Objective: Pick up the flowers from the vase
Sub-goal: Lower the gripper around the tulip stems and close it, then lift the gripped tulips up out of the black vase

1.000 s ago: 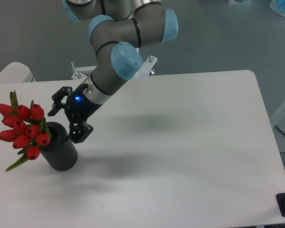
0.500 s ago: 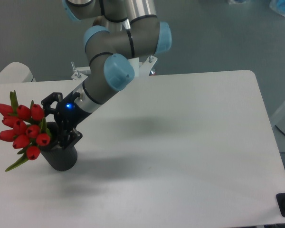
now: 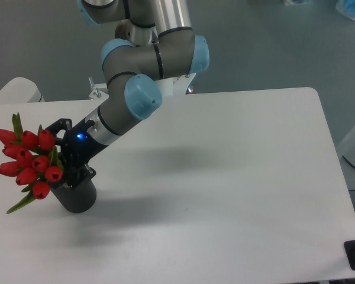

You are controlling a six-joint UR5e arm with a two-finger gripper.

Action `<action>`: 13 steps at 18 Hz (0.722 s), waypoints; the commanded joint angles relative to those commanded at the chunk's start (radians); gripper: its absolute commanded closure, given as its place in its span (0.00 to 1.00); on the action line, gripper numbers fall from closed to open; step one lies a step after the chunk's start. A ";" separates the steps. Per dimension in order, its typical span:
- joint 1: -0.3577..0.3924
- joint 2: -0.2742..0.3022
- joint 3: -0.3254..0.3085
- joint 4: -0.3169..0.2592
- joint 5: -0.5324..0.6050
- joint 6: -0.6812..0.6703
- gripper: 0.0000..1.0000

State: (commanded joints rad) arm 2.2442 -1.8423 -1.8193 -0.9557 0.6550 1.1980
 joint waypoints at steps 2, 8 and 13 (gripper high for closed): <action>0.002 0.002 -0.003 0.000 -0.002 -0.002 0.66; 0.009 0.008 -0.003 0.000 -0.021 -0.025 0.84; 0.034 0.015 -0.003 0.000 -0.061 -0.040 0.84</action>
State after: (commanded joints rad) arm 2.2779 -1.8270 -1.8224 -0.9557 0.5938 1.1582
